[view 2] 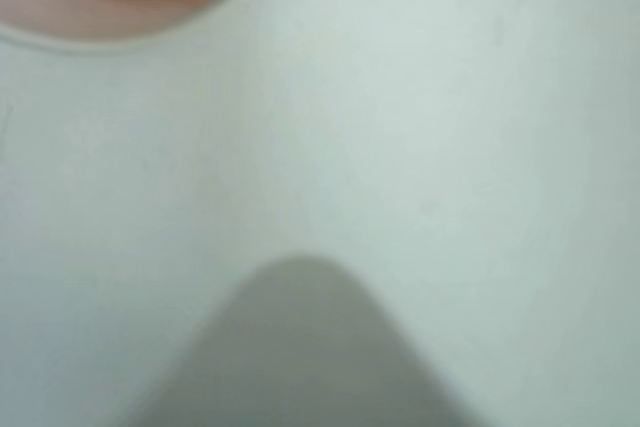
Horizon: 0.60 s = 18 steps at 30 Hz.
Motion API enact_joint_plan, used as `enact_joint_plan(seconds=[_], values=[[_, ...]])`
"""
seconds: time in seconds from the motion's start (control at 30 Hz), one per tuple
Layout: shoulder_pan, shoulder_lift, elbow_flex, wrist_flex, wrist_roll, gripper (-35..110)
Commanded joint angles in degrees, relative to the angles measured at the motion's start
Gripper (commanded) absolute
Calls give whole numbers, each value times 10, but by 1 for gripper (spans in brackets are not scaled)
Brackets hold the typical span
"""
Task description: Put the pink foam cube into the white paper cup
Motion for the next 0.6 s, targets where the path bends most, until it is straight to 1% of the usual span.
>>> enact_joint_plan(seconds=[0.0,0.07,0.2,0.3,0.43,0.57], values=[[-1,117,84,-66,10,0],[3,143,124,-99,-2,0],[25,209,221,-221,-48,0],[45,233,269,-279,-74,0],[68,254,301,-315,-99,0],[84,321,356,-334,-110,0]])
